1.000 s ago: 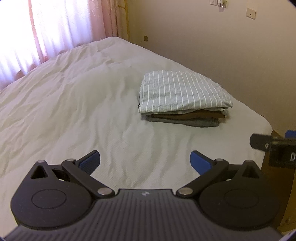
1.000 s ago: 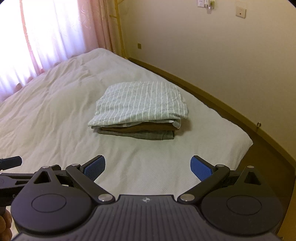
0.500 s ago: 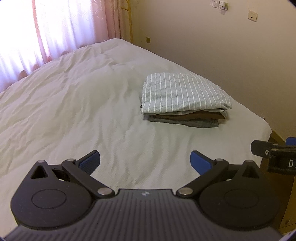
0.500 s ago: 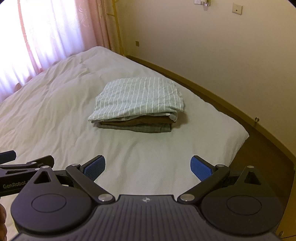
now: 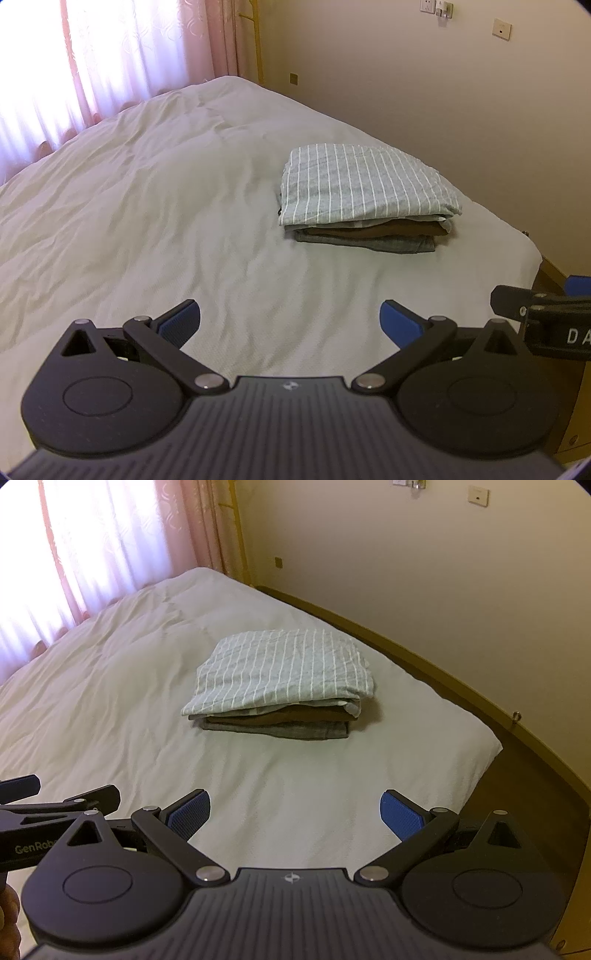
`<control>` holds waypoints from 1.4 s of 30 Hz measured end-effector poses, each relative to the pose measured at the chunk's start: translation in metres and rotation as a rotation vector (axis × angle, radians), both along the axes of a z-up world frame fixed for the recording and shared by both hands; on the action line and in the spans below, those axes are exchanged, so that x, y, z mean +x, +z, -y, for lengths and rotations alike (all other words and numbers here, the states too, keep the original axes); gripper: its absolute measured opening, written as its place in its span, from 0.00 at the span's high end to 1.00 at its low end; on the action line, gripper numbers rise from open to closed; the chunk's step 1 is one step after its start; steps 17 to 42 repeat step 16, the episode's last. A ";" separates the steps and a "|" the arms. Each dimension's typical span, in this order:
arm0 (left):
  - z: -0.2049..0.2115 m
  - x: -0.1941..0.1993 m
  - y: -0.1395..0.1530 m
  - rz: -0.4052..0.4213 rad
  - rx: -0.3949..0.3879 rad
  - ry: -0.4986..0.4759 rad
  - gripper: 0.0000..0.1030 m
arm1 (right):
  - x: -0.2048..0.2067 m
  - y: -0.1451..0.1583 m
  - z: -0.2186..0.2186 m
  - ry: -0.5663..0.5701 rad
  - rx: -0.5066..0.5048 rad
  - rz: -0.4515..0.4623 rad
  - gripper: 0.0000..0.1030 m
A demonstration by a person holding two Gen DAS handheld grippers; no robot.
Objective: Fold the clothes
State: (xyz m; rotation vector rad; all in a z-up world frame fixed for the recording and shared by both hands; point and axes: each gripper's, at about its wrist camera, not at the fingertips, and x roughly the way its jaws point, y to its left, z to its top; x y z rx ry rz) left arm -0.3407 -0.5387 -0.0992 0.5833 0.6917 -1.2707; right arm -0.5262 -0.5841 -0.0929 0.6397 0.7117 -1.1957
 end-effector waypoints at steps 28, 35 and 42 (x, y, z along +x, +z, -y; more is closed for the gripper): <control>0.003 -0.007 -0.003 -0.008 0.008 -0.009 0.00 | -0.002 -0.002 0.005 0.001 0.012 0.001 0.02; 0.003 -0.007 -0.003 -0.008 0.008 -0.009 0.00 | -0.002 -0.002 0.005 0.001 0.012 0.001 0.02; 0.003 -0.007 -0.003 -0.008 0.008 -0.009 0.00 | -0.002 -0.002 0.005 0.001 0.012 0.001 0.02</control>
